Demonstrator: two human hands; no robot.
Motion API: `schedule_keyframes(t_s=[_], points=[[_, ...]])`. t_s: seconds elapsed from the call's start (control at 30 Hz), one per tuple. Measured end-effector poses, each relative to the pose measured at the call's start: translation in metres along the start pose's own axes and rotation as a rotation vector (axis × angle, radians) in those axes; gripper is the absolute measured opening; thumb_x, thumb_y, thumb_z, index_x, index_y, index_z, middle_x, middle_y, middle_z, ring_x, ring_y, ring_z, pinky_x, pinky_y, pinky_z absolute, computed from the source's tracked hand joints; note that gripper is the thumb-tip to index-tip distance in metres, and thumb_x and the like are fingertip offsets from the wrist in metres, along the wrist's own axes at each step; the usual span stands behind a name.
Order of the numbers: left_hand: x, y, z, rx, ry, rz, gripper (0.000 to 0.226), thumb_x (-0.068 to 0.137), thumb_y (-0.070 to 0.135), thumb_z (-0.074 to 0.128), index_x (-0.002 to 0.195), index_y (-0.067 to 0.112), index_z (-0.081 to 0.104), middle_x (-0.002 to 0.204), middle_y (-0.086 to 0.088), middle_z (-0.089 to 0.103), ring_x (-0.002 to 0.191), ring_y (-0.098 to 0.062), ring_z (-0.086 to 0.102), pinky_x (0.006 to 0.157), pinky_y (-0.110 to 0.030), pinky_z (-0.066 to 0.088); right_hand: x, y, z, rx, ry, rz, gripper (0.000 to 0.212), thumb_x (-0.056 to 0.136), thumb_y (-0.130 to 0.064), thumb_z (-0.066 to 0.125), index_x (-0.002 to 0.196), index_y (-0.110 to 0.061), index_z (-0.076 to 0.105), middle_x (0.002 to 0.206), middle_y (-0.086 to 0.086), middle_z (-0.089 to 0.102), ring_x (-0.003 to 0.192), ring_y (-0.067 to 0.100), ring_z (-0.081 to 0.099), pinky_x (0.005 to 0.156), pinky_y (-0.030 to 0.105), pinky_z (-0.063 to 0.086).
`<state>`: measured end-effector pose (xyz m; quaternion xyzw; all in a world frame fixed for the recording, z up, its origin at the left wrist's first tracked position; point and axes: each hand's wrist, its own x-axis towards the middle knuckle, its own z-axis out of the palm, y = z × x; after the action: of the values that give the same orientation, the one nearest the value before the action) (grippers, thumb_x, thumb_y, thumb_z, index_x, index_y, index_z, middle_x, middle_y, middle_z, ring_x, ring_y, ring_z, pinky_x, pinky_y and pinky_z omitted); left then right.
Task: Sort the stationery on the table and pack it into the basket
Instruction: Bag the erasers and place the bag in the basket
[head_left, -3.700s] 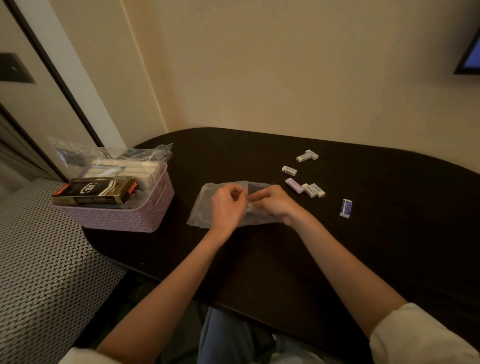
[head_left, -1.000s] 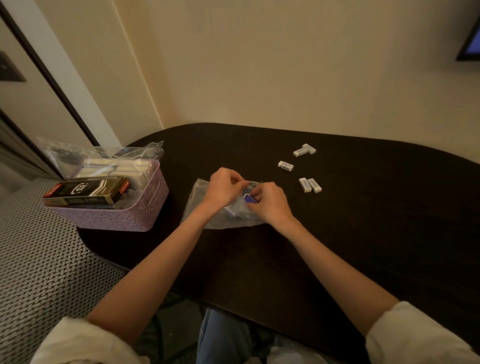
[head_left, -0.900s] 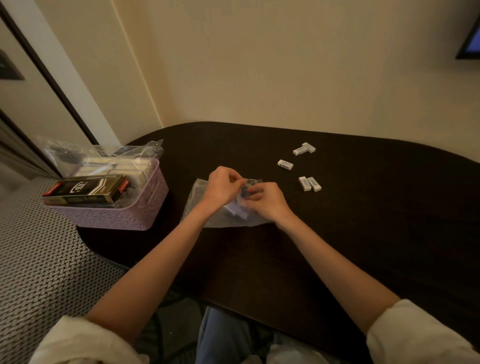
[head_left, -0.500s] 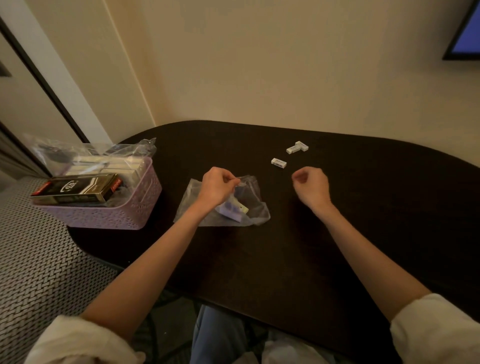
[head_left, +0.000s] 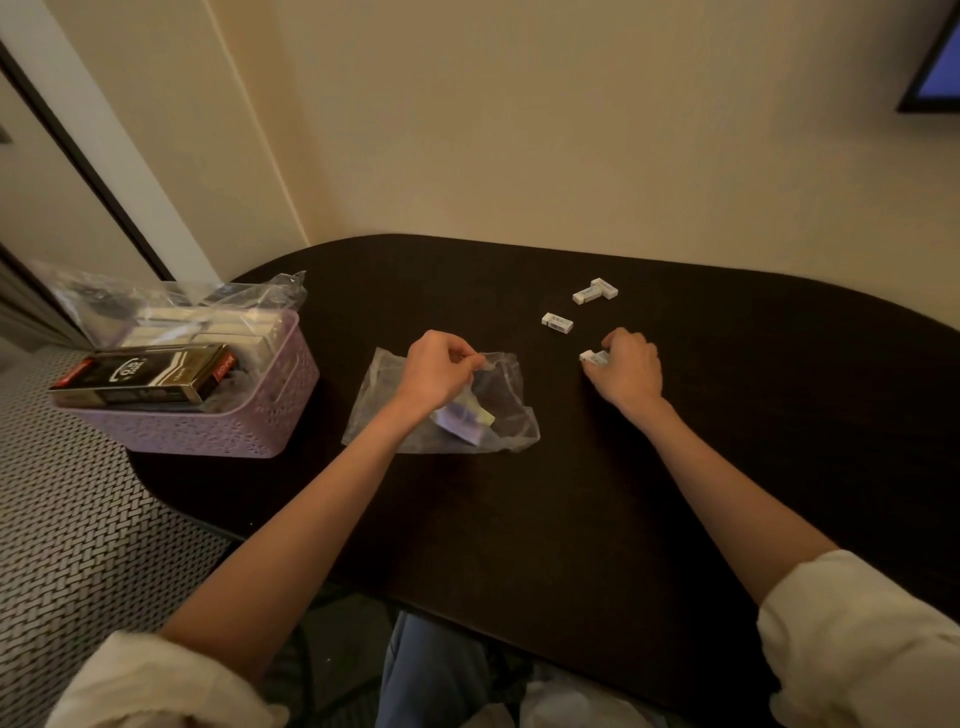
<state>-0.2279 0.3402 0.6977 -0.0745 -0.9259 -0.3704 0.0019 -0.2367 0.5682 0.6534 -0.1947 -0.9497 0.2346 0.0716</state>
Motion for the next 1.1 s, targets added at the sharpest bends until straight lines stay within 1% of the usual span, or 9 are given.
schedule_keyframes(t_s=[0.13,0.23,0.43,0.53,0.67,0.8,0.9,1.0,1.1], points=[[-0.001,-0.005,-0.001,0.012,-0.018,-0.011,0.013,0.091,0.02,0.064,0.092,0.01,0.072,0.069,0.004,0.063,0.058,-0.002,0.054,0.056,-0.013,0.038,-0.018,-0.005,-0.01,0.382,-0.051,-0.098,0.046,0.076,-0.032,0.079,0.112,-0.014,0.057,0.101,0.001,0.063,0.094,0.014,0.062,0.08,0.031,0.054],[-0.001,-0.006,-0.001,0.025,-0.015,-0.009,0.013,0.091,0.02,0.064,0.092,0.01,0.072,0.068,0.004,0.063,0.059,-0.002,0.055,0.056,-0.014,0.039,-0.047,-0.018,-0.026,0.602,-0.11,-0.323,0.045,0.072,-0.027,0.083,0.106,-0.018,0.054,0.095,-0.006,0.063,0.086,0.004,0.063,0.069,0.016,0.051],[-0.002,-0.005,-0.003,0.043,0.014,0.003,0.011,0.09,0.02,0.065,0.09,0.011,0.073,0.067,0.006,0.062,0.059,-0.001,0.055,0.056,-0.013,0.037,-0.086,-0.044,-0.027,0.422,-0.243,-0.641,0.041,0.072,-0.024,0.082,0.101,-0.024,0.053,0.097,-0.01,0.064,0.09,0.001,0.062,0.077,0.026,0.055],[-0.002,-0.006,-0.004,0.046,0.011,0.008,0.011,0.09,0.019,0.065,0.089,0.011,0.073,0.067,0.005,0.063,0.059,-0.002,0.055,0.057,-0.015,0.039,-0.089,-0.057,-0.013,0.312,-0.184,-0.627,0.038,0.073,-0.03,0.081,0.098,-0.026,0.052,0.094,-0.01,0.064,0.084,0.003,0.062,0.072,0.031,0.056],[-0.004,-0.008,-0.007,0.052,0.013,-0.007,0.011,0.092,0.019,0.063,0.088,0.013,0.072,0.068,0.005,0.063,0.061,-0.002,0.056,0.057,-0.014,0.039,-0.087,-0.066,0.002,0.302,-0.165,-0.554,0.037,0.073,-0.036,0.08,0.095,-0.027,0.052,0.094,-0.009,0.064,0.084,0.006,0.062,0.072,0.028,0.054],[-0.006,-0.008,-0.008,0.035,0.008,-0.026,0.011,0.092,0.02,0.062,0.086,0.015,0.07,0.068,0.005,0.062,0.06,-0.002,0.055,0.058,-0.015,0.039,-0.087,-0.058,0.005,0.434,-0.183,-0.559,0.024,0.078,-0.027,0.077,0.094,-0.02,0.061,0.092,-0.007,0.064,0.08,0.005,0.062,0.071,0.028,0.057],[-0.006,-0.01,-0.003,0.002,0.014,-0.033,0.011,0.091,0.019,0.063,0.088,0.013,0.071,0.068,0.005,0.062,0.059,-0.002,0.056,0.058,-0.015,0.041,-0.077,-0.046,0.002,0.465,-0.091,-0.512,0.009,0.085,-0.022,0.07,0.09,-0.02,0.062,0.087,-0.008,0.063,0.077,0.004,0.062,0.069,0.023,0.055],[-0.005,-0.008,0.001,-0.02,0.028,-0.031,0.012,0.092,0.02,0.063,0.089,0.012,0.071,0.069,0.004,0.063,0.06,-0.002,0.056,0.056,-0.013,0.04,-0.042,-0.03,0.001,0.316,-0.009,-0.383,0.011,0.088,-0.019,0.066,0.098,-0.019,0.062,0.095,-0.004,0.063,0.087,0.007,0.061,0.076,0.024,0.053],[-0.002,-0.005,0.001,-0.061,0.039,-0.019,0.012,0.092,0.02,0.063,0.091,0.01,0.071,0.07,0.004,0.063,0.062,-0.002,0.056,0.058,-0.014,0.041,0.0,-0.017,0.003,0.161,0.015,-0.285,0.029,0.089,-0.014,0.064,0.117,-0.014,0.059,0.117,0.006,0.061,0.11,0.018,0.057,0.092,0.031,0.05]])
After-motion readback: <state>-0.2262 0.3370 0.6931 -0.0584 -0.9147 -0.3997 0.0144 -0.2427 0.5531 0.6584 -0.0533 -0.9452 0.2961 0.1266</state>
